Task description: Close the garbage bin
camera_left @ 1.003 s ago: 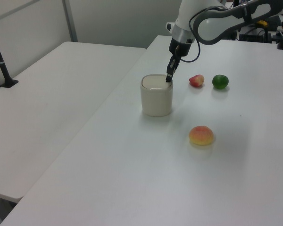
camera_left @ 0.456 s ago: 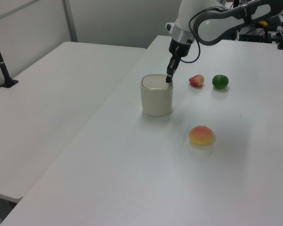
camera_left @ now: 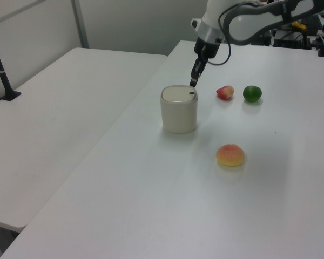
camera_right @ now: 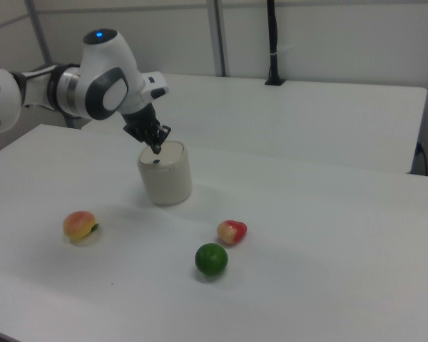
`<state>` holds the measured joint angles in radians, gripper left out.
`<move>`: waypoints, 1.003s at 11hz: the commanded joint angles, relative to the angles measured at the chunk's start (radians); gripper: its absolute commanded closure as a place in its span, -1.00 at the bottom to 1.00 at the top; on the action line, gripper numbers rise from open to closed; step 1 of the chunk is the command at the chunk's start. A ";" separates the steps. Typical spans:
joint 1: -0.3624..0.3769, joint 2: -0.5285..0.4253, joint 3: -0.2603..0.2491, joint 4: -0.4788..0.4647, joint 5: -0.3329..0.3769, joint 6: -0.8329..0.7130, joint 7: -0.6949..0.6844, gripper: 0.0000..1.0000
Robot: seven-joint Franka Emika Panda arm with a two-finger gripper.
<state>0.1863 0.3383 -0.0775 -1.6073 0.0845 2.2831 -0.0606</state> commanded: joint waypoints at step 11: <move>-0.059 -0.430 -0.005 -0.028 0.017 -0.669 0.021 -1.00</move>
<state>0.1396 -0.0079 -0.0809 -1.6022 0.0890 1.7038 -0.0511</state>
